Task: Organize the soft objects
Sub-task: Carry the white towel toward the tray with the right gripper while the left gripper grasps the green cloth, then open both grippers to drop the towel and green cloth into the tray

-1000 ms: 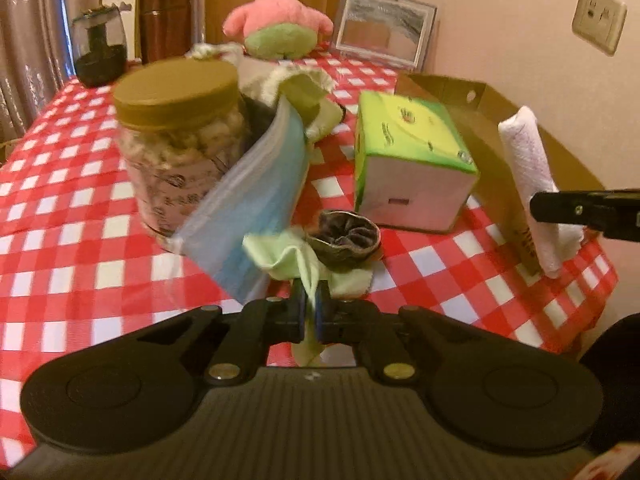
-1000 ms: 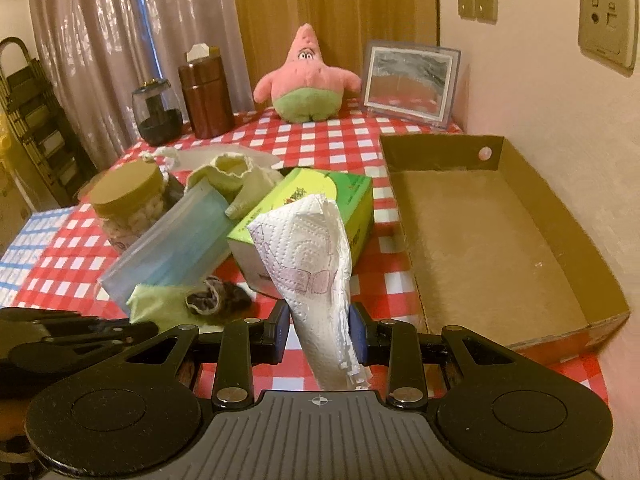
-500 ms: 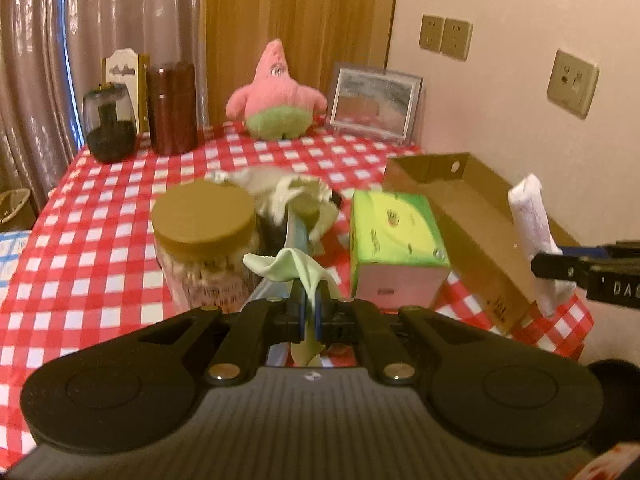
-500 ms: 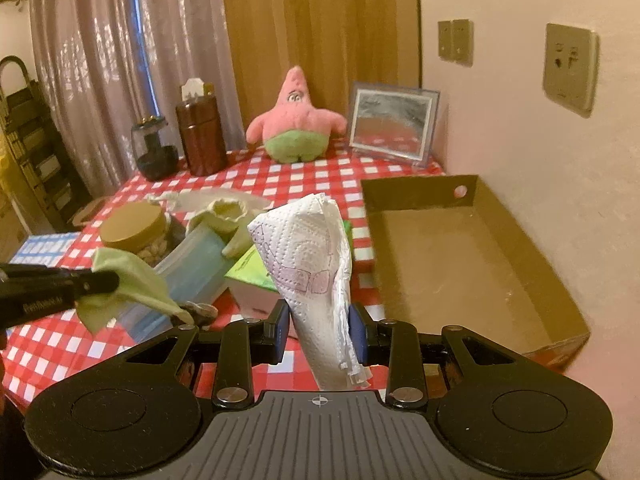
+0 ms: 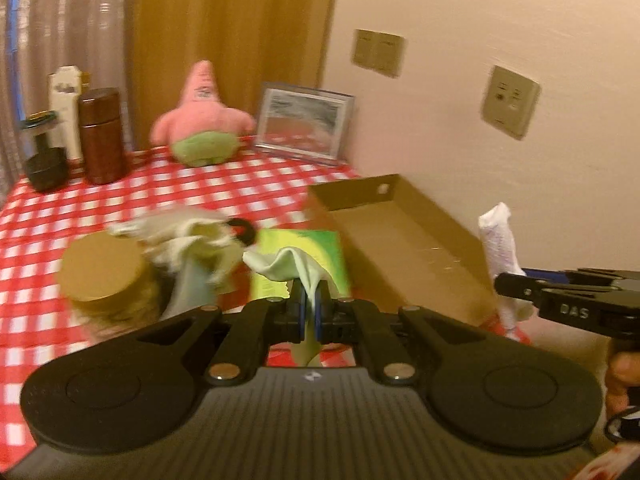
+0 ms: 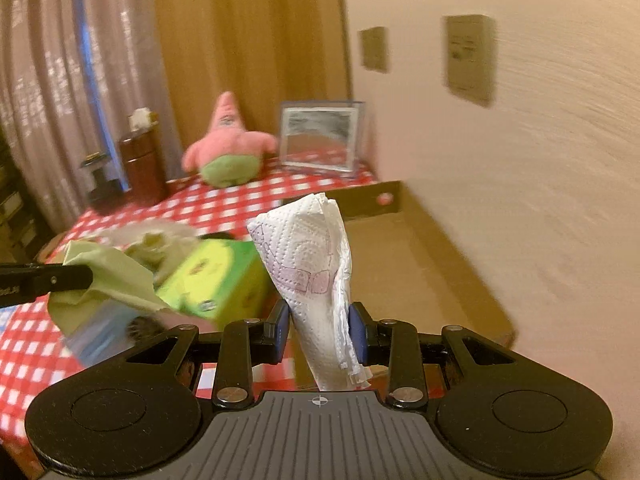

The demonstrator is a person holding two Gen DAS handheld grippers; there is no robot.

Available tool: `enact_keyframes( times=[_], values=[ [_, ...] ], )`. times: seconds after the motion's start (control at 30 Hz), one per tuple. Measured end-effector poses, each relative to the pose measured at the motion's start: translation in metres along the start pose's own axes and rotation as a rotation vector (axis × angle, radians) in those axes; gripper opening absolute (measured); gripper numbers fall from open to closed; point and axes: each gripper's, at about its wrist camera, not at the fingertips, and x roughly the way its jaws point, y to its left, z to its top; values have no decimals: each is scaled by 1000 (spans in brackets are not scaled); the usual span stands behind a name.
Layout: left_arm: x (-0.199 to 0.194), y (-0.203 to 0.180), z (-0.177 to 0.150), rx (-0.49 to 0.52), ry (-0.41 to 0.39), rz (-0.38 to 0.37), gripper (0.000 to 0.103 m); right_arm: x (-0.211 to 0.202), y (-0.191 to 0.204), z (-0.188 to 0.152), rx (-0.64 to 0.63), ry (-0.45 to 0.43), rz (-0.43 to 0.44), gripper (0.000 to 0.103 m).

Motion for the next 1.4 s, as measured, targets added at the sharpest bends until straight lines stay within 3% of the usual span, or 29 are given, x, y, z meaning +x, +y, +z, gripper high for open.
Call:
enact_keyframes(
  times=[0.47,0.5,0.6,0.93,1.1,1.4],
  values=[
    [108,-87,13,64,87,-207,4,37,-79,8,80,36,-85,32],
    [115,-90,12,63,98,-219,6,40,-80,9,84,40,-87,33],
    [126,-93,8,69,119,-220,29,48,-83,9,91,50,-86,33],
    [102,-57,-7,19,108,-144,30,64,-81,9,79,53,-72,34],
    [83,-45,-12,3,90,-114,30,65,-79,7,94,45,-48,57],
    [51,-27,-26,-30,75,-72,31,47,-70,4,114,19,-52,63]
  ],
)
